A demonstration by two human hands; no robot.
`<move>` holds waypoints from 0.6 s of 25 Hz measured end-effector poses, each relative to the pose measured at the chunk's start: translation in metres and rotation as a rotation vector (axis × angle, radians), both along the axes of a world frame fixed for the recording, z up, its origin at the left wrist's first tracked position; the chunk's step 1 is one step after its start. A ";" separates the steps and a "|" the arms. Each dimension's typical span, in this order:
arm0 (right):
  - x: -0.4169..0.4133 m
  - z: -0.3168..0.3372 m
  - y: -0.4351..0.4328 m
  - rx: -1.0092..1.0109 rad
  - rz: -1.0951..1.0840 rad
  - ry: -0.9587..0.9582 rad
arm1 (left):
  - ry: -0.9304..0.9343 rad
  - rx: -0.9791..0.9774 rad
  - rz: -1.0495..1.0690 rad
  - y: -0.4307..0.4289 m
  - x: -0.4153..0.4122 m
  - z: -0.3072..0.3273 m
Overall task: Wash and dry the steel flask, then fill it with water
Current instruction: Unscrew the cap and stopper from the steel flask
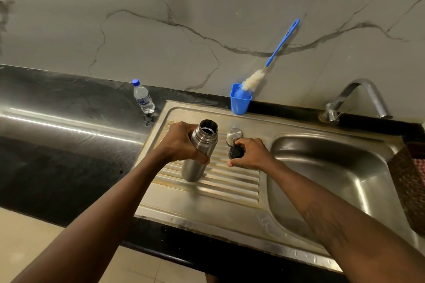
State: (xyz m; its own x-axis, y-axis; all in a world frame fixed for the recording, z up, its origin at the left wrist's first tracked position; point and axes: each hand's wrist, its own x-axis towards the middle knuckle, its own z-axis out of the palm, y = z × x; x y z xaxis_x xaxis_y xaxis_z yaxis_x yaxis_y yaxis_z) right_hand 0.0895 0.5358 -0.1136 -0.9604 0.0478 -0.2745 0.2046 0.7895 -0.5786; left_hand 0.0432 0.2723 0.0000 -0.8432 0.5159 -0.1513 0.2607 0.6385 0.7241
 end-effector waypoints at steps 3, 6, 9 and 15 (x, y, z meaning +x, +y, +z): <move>0.007 0.005 0.007 -0.056 -0.072 0.071 | -0.010 -0.003 -0.031 0.007 0.002 0.001; 0.024 0.023 0.005 -0.397 -0.194 0.171 | -0.007 -0.045 -0.051 0.022 0.004 0.003; 0.050 0.045 -0.008 -0.832 -0.327 0.199 | 0.023 -0.105 -0.101 0.045 0.008 0.001; 0.108 0.060 -0.005 -1.079 -0.392 0.249 | 0.081 -0.285 -0.255 0.109 0.023 -0.003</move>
State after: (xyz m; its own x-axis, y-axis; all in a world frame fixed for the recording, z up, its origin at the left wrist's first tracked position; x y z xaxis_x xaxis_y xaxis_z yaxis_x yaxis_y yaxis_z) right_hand 0.1975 0.5309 -0.0531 -0.9647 0.2091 -0.1604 0.1118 -0.2264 -0.9676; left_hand 0.0663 0.3812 -0.0026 -0.7085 0.6571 -0.2574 0.4859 0.7187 0.4974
